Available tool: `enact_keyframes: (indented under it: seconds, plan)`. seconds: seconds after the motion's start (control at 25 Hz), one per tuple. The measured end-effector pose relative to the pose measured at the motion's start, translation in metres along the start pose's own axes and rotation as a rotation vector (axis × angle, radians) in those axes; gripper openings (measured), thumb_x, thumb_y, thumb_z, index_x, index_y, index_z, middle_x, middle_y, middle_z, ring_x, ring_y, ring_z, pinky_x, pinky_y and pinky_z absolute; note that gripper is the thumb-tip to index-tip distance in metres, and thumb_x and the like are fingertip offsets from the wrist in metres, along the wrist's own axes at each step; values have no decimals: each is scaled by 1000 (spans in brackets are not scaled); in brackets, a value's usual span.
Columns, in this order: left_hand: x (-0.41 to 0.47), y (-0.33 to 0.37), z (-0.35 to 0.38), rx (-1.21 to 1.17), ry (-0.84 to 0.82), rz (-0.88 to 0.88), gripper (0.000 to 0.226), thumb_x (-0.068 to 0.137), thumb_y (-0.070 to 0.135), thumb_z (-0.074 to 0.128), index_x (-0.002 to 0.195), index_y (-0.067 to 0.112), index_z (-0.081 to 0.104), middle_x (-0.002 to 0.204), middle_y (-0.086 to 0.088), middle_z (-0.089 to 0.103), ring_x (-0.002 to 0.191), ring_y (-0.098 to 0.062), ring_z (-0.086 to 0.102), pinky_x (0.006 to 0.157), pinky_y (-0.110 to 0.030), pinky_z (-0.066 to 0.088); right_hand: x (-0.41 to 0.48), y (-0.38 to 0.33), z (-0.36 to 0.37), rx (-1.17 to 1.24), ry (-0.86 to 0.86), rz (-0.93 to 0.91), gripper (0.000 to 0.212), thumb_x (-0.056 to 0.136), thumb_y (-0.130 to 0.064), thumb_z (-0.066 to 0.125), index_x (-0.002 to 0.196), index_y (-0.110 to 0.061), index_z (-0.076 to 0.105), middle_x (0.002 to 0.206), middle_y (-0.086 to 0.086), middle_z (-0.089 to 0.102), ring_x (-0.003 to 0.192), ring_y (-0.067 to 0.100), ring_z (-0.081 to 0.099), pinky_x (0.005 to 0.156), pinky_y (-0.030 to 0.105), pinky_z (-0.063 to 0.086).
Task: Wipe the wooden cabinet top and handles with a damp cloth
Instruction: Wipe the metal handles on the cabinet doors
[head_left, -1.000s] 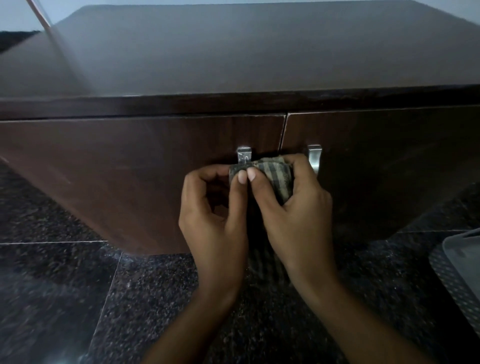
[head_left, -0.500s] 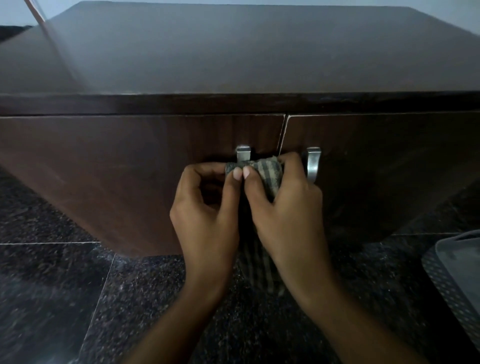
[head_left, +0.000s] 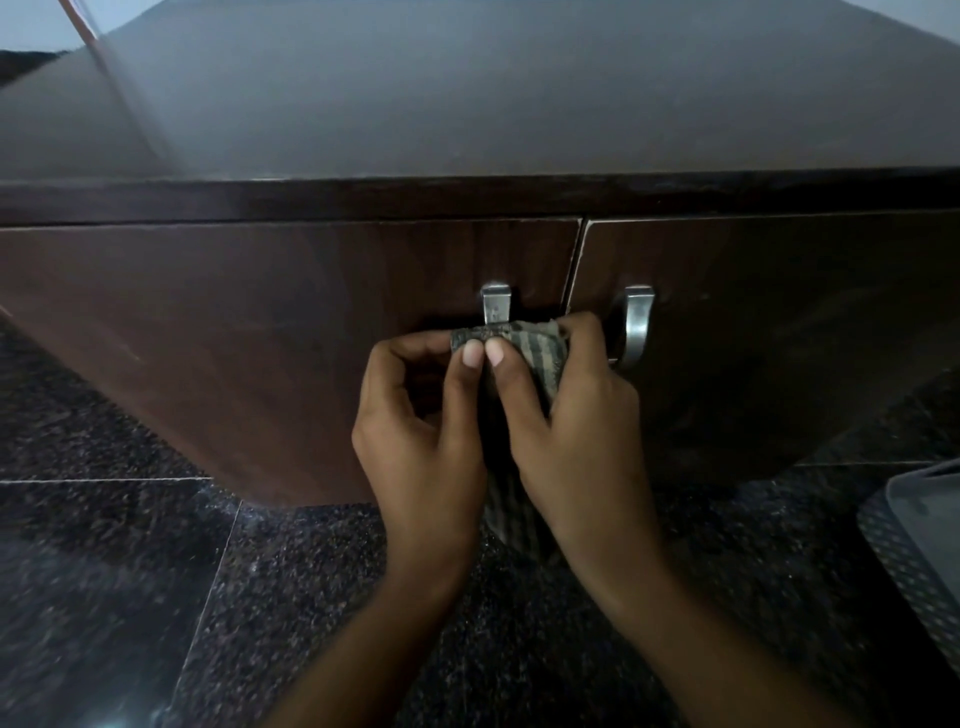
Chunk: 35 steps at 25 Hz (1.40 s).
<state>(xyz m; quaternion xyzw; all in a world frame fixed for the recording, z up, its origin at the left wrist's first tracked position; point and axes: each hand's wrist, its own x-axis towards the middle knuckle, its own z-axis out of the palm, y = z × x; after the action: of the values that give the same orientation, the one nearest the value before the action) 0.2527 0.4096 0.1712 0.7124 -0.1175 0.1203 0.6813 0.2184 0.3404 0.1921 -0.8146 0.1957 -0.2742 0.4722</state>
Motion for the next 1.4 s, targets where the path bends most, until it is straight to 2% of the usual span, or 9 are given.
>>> enact_keyframes:
  seconds: [0.08,0.52,0.72,0.88,1.0,1.24,1.4]
  plan:
    - [-3,-6,1,19,12,2,13,86,27,59,84,38,53,87,14,63,82,0,62,68,-9,47,-3,7,3,20,-9,-4,16,90,-31,54,95,-21,42,84,-4,60,70,-3,56,61,6,46]
    - [-10,-24,5,77,13,-1,24,88,19,61,83,39,49,85,15,61,77,10,59,64,-3,44,-6,27,8,45,-63,25,16,90,-30,54,95,-22,41,80,-14,52,70,-9,52,59,-1,42]
    - [-7,-30,6,89,10,-33,12,88,15,61,87,25,56,87,11,62,76,7,59,63,-3,45,0,30,10,41,-107,93,23,91,-28,54,104,-10,50,80,-10,50,64,-10,46,54,-3,39]
    - [-10,-19,4,70,19,52,18,88,20,60,86,35,51,87,13,62,79,5,60,66,-5,46,-6,18,4,26,-67,4,16,91,-27,54,99,-14,49,76,-14,50,65,-8,50,56,-1,41]
    - [1,-6,7,60,42,143,18,89,20,59,88,35,49,86,15,60,79,8,58,68,-4,44,4,4,-3,34,-4,-77,13,91,-26,54,92,-21,42,72,-17,49,62,-7,52,55,2,42]
    - [-1,-9,7,29,34,112,16,88,23,56,87,37,49,88,15,59,80,8,58,68,-4,44,1,7,-1,14,-18,-74,16,91,-31,52,96,-21,41,82,-6,58,67,-6,53,58,3,45]
    - [-8,-20,5,45,26,102,14,88,28,56,88,39,48,89,14,59,82,6,58,69,-5,44,-5,20,3,38,-33,-38,15,90,-31,53,95,-21,42,78,-12,55,65,-11,52,58,-1,42]
